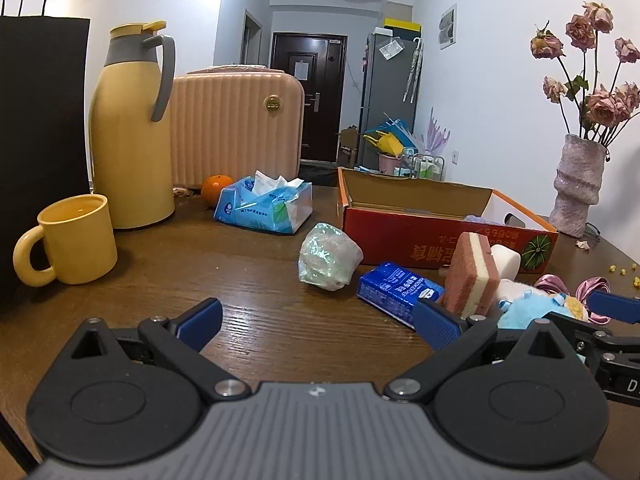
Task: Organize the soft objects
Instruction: 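Lower the right gripper onto the light-blue plush and close it, then lift the light-blue plush with the right gripper while the left gripper grasps the lilac slipper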
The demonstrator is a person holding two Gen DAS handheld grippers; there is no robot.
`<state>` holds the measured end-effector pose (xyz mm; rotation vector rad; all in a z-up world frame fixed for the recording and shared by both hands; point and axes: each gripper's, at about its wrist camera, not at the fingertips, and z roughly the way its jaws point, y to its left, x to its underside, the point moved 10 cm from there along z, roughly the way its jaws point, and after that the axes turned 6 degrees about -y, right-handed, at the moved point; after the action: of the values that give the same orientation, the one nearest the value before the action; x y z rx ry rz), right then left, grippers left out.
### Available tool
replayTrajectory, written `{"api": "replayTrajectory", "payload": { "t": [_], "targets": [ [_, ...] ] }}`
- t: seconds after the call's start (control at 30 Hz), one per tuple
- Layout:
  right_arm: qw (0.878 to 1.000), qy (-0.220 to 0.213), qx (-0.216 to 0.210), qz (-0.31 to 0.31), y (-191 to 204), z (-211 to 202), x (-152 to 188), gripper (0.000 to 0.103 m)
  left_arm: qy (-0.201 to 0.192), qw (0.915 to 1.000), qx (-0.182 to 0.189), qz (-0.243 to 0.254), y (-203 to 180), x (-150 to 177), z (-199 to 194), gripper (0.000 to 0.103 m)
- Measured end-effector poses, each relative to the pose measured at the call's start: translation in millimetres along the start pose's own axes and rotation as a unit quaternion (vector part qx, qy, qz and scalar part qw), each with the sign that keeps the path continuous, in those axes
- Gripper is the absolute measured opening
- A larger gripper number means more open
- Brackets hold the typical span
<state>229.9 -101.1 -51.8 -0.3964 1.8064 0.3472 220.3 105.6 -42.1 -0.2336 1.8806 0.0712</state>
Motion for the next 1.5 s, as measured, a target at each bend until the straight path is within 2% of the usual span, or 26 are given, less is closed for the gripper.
{"api": "replayTrajectory", "payload": {
  "t": [0.1, 0.23, 0.5, 0.93, 1.5],
  "targets": [
    [1.0, 0.014, -0.009, -0.002, 4.6, 5.0, 4.0, 0.063, 0.002, 1.0, 0.0, -0.001, 0.5, 0.7, -0.1, 0.103],
    [0.999, 0.051, -0.018, 0.008, 8.2, 17.4, 14.7, 0.034, 0.003, 1.0, 0.001, 0.002, -1.1, 1.6, 0.7, 0.103],
    [0.999, 0.031, -0.013, 0.022, 2.8, 12.3, 9.0, 0.032, 0.003, 1.0, 0.0, 0.004, -1.9, 2.3, 1.2, 0.103],
    [0.997, -0.034, 0.012, 0.07, -30.0, -7.1, -16.4, 0.032, 0.002, 1.0, 0.006, 0.007, -9.5, 5.7, 2.6, 0.103],
    [0.994, -0.054, 0.049, 0.081, -66.1, -27.2, -19.6, 0.032, 0.007, 0.9992, 0.04, -0.005, -68.3, 11.9, -2.8, 0.103]
  ]
}}
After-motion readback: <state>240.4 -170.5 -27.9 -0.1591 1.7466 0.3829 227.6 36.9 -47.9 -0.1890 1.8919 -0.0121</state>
